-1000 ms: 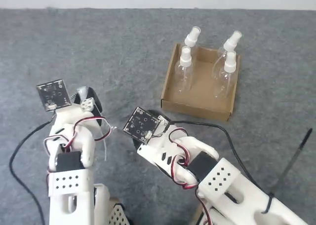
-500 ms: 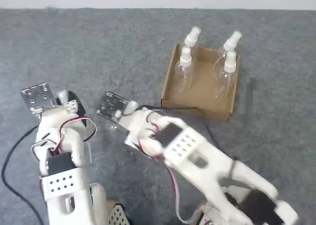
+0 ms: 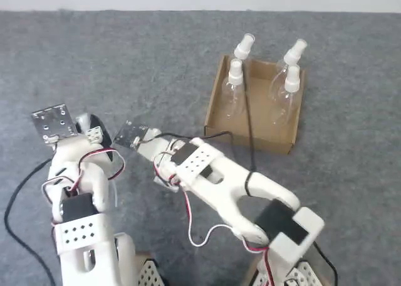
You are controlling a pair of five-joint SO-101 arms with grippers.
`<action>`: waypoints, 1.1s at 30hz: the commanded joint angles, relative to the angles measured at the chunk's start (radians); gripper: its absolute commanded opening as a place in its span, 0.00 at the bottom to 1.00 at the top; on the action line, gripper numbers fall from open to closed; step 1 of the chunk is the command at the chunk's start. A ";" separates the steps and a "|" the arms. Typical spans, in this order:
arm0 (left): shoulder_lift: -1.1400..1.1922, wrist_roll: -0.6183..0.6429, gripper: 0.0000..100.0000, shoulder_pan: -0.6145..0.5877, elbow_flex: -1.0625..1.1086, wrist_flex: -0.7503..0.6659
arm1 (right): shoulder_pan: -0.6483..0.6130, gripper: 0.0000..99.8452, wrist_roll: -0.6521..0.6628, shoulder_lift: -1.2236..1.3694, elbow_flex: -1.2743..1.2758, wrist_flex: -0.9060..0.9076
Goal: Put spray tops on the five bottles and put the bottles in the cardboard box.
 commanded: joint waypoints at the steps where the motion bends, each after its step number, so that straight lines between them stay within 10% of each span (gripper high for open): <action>1: -0.011 -0.005 0.01 0.008 -0.028 -0.006 | 0.001 0.16 -0.002 -0.005 -0.044 0.015; 4: -0.011 -0.005 0.01 0.008 -0.028 -0.006 | 0.002 0.01 -0.002 -0.008 -0.035 0.015; 18: -0.015 -0.003 0.01 0.009 -0.015 -0.009 | 0.163 0.01 0.034 -0.354 -0.146 0.605; 26: -0.017 -0.003 0.01 0.009 -0.013 -0.009 | 0.704 0.01 0.157 -0.670 -0.150 0.891; 33: -0.017 -0.005 0.01 0.035 -0.012 -0.005 | 1.319 0.01 0.379 -0.713 -0.002 0.723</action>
